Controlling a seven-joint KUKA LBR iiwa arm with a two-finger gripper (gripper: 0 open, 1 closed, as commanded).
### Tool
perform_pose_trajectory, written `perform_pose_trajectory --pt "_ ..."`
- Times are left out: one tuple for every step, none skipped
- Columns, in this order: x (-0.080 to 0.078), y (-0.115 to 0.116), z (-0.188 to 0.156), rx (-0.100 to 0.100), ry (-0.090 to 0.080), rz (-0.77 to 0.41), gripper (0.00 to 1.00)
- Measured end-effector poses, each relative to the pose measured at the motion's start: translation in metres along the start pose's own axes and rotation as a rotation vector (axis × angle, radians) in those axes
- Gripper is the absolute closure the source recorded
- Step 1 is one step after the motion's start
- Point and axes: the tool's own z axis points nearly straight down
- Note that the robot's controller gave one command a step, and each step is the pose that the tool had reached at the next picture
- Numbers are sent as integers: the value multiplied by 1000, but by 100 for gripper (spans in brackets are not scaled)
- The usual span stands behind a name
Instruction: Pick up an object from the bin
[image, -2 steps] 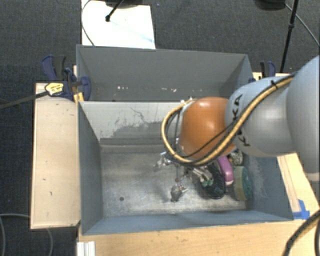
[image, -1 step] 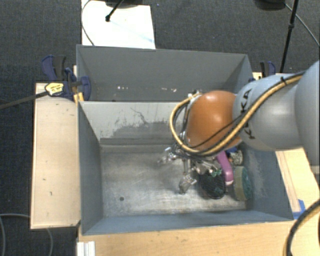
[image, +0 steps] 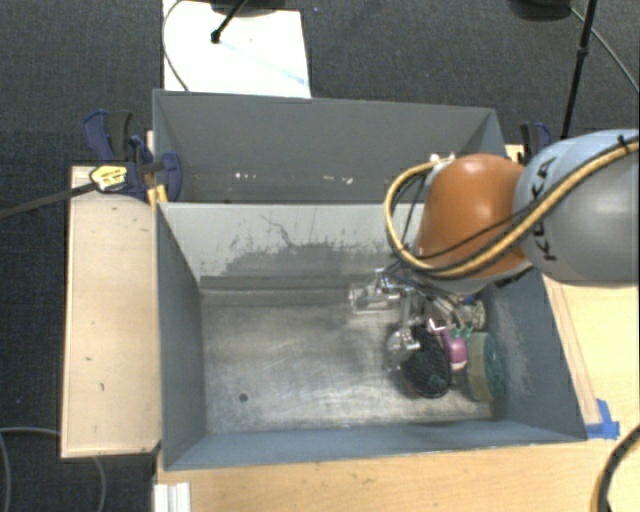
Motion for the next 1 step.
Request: perform_pose_trajectory --pt "31 -42 -28 0 6 88 0"
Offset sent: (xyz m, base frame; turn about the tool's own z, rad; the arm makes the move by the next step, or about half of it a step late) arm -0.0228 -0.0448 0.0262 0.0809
